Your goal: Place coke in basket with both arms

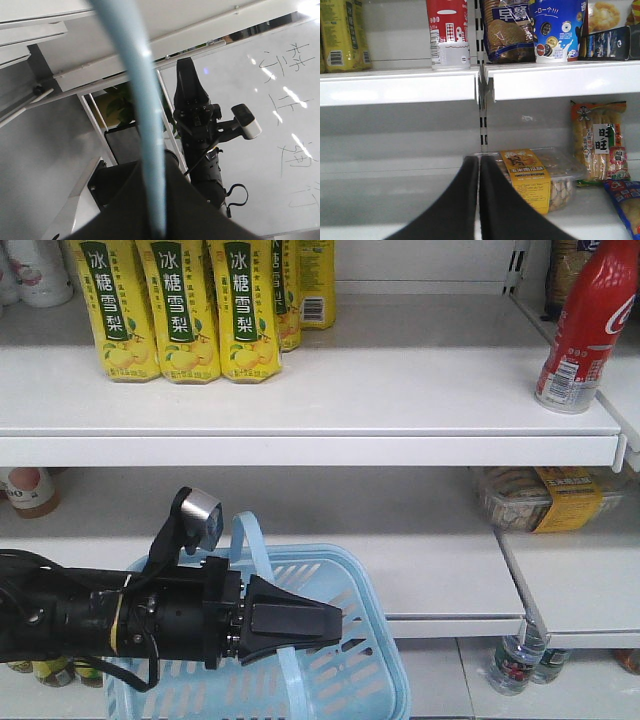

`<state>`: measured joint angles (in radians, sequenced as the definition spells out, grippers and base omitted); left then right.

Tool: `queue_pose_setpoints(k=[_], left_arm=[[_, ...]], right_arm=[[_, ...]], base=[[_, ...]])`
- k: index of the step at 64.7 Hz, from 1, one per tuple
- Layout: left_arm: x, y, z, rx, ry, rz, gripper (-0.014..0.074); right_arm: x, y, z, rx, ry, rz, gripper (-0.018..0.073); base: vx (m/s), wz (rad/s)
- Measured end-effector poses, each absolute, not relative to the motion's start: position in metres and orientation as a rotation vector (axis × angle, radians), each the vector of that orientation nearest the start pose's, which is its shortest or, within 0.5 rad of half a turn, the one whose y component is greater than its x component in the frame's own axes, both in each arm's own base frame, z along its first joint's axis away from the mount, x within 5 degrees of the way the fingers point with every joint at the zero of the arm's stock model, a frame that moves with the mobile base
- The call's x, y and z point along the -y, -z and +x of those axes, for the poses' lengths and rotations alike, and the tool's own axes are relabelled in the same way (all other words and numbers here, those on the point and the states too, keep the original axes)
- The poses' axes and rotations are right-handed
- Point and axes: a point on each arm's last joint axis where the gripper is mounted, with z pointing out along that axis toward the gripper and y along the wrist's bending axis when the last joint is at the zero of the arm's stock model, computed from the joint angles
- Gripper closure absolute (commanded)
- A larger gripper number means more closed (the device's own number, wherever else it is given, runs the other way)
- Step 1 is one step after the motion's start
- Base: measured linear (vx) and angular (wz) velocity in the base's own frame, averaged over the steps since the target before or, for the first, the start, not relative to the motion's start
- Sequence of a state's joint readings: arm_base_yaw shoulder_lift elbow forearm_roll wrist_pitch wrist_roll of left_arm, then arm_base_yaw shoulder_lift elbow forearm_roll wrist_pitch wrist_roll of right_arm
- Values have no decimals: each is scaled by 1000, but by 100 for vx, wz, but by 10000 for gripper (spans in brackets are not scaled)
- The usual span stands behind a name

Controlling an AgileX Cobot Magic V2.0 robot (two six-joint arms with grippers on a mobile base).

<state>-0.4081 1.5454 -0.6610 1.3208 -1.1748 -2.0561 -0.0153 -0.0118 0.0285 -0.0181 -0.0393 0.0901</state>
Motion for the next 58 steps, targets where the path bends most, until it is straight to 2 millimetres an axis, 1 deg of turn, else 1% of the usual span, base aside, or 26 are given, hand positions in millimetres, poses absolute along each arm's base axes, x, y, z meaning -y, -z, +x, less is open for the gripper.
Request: queue_pose_setpoints(k=[58], left_arm=[[179, -233, 207, -2186, 1958, 251, 601]], right_arm=[[1, -208, 56, -1460, -47, 63, 564]], base=[[1, -1]])
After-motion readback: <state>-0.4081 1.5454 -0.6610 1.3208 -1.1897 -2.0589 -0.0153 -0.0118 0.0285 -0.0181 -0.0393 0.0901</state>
